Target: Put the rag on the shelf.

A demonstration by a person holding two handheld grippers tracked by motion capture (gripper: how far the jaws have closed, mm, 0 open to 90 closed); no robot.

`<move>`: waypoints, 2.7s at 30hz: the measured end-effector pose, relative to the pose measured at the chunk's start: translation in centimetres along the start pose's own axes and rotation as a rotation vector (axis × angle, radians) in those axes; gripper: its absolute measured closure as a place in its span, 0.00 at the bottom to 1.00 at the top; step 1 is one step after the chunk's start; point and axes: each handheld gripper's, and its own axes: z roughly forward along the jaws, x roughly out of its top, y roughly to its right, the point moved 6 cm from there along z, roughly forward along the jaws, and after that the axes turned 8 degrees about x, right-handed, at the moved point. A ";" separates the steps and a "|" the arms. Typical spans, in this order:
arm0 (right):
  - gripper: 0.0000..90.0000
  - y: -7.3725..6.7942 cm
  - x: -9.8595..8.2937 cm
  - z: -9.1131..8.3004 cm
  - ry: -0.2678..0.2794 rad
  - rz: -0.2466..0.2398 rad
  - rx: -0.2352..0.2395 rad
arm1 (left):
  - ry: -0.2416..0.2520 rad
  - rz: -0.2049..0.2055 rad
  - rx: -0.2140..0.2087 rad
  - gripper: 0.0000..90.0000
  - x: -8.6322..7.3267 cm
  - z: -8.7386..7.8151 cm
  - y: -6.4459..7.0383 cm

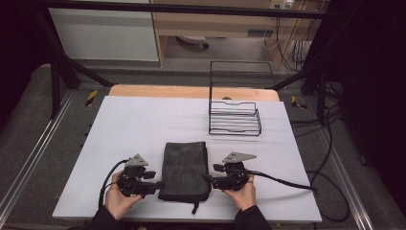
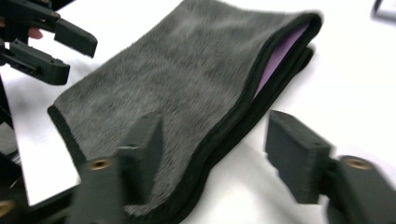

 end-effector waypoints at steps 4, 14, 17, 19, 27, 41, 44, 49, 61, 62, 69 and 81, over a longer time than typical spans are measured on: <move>0.25 0.4 0.4 -0.6 0.026 -0.030 -0.006 | 0.026 0.014 0.046 0.31 1.2 0.0 -1.4; 0.06 1.7 0.3 -1.7 0.032 -0.023 -0.010 | 0.089 0.017 0.096 0.19 4.4 1.1 -3.9; 0.04 1.9 0.2 -1.8 0.037 -0.019 -0.016 | 0.089 0.008 0.114 0.18 5.4 1.7 -4.5; 0.02 2.0 0.1 -1.8 0.038 -0.019 -0.018 | 0.082 0.007 0.131 0.17 5.9 2.1 -4.9; 0.01 2.0 -0.1 -1.7 0.026 -0.025 -0.019 | 0.070 -0.043 0.147 0.20 7.1 4.5 -5.9; 0.02 2.2 -0.4 -1.3 0.010 -0.030 -0.028 | 0.034 -0.111 0.142 0.59 7.2 8.0 -6.3; 0.03 2.3 -0.2 -1.4 0.019 -0.023 -0.032 | 0.024 -0.131 0.112 0.67 7.0 8.2 -6.2; 0.07 2.6 0.6 -1.4 0.061 0.004 -0.033 | 0.009 -0.131 0.101 0.78 6.9 8.4 -5.9; 0.19 4.4 4.8 1.9 0.085 0.058 -0.069 | 0.009 -0.112 0.107 0.82 6.7 8.5 -5.7; 0.21 4.6 5.0 2.4 0.077 0.063 -0.073 | 0.009 -0.109 0.108 0.82 6.7 8.5 -5.7; 0.43 6.6 5.6 5.2 0.052 0.116 -0.105 | 0.018 -0.099 0.112 0.83 6.7 8.6 -5.6; 0.68 7.1 4.3 6.3 -0.043 0.134 -0.073 | 0.021 -0.097 0.103 0.82 6.6 8.6 -5.7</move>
